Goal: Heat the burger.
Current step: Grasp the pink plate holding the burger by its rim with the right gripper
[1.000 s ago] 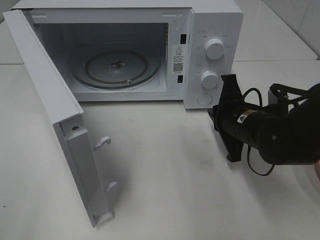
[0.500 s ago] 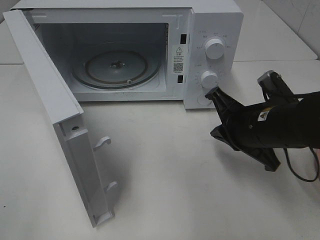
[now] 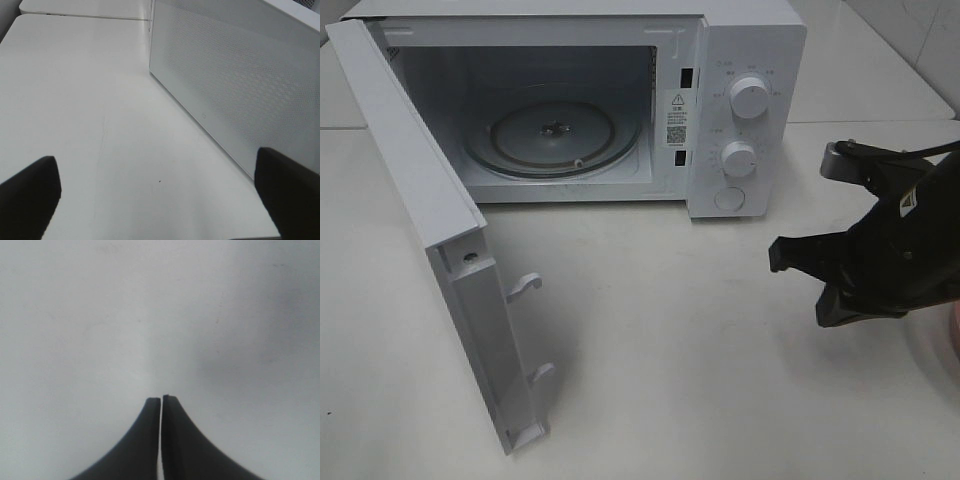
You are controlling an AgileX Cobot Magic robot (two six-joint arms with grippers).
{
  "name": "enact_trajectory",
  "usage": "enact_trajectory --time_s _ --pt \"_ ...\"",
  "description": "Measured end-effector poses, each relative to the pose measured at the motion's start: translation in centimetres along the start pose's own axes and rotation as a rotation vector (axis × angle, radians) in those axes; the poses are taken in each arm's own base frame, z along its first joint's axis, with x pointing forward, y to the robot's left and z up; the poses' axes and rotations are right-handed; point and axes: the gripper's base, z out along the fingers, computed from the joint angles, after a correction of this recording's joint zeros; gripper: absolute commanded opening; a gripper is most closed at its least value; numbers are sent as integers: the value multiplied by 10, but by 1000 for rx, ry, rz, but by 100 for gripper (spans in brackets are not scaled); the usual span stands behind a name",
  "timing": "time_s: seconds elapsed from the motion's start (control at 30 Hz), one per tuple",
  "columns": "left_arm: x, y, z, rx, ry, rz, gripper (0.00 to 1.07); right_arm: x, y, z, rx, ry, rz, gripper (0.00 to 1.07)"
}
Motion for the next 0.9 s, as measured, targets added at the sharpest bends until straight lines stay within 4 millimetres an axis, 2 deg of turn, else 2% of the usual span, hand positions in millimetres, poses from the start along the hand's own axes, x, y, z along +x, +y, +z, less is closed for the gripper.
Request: enact_trajectory --time_s 0.07,0.2,0.3,0.33,0.37,0.4,0.43,0.47,0.5,0.53,0.57,0.63,0.77,0.9 --pt "0 0 0 0 0 0 98 -4 -3 -8 76 54 -126 6" --pt "0 0 0 0 0 0 98 -8 -7 -17 148 98 -214 8" --pt "0 0 0 0 0 0 98 -11 -10 -24 202 137 -274 13" --pt "0 0 0 0 0 0 98 -13 -11 -29 228 163 -314 21" --pt "0 0 0 0 0 0 98 -13 -11 -29 228 163 -314 21" --pt "0 0 0 0 0 0 98 -14 -11 -31 235 179 -332 27" --pt "0 0 0 0 0 0 98 -15 -11 -34 241 199 -366 43" --pt "0 0 0 0 0 0 98 -15 -11 -36 242 204 -379 55" --pt "0 0 0 0 0 0 98 -15 -11 -36 242 204 -379 55" --pt "0 0 0 0 0 0 98 -15 -11 -41 242 200 -401 79" --pt "0 0 0 0 0 0 98 -15 -11 -41 242 200 -401 79" --pt "0 0 0 0 0 0 98 -15 -11 -51 243 163 -440 103" --pt "0 0 0 0 0 0 98 -15 -13 -61 253 136 -475 102" --pt "0 0 0 0 0 0 98 -16 -26 -68 273 140 -439 99"
